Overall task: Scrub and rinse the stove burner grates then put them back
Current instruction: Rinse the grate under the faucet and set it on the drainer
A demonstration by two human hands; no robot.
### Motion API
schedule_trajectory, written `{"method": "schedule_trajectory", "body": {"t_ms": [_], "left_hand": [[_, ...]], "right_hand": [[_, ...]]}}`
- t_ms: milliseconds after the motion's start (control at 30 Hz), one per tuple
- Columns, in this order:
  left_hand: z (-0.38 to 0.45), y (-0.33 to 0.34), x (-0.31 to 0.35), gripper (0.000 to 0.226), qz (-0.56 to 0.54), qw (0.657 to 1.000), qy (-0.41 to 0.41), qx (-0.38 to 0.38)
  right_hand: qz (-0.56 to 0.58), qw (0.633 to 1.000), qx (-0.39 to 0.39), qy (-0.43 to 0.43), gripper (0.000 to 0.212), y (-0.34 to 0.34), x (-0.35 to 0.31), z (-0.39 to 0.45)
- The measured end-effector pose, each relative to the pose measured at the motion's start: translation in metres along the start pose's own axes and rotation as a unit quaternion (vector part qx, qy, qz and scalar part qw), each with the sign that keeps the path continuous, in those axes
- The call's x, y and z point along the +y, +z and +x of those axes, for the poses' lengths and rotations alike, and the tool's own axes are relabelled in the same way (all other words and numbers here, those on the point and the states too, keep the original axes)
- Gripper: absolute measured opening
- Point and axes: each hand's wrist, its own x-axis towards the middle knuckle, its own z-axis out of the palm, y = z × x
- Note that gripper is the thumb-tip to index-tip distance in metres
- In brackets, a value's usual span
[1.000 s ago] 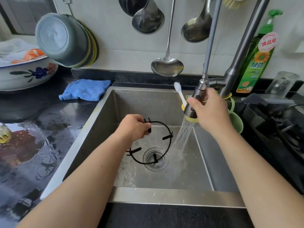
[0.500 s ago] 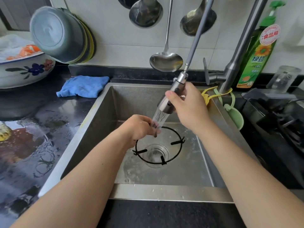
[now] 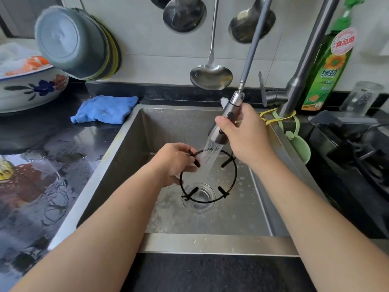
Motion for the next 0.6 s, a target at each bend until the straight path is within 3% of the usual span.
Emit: {"method": "schedule_trajectory", "body": {"t_ms": [300,600], "left_hand": [[0.0,-0.004,0.005,0.023,-0.199,0.978,-0.055,0.016],[0.006,-0.012,0.003,0.021,-0.299,0.947,-0.073,0.09]], "right_hand": [[0.029,0.999,-0.018,-0.006,0.027,0.004,-0.009,-0.005],[-0.024,1.0,-0.005,0.003,0.029,-0.008,-0.006,-0.007]]}}
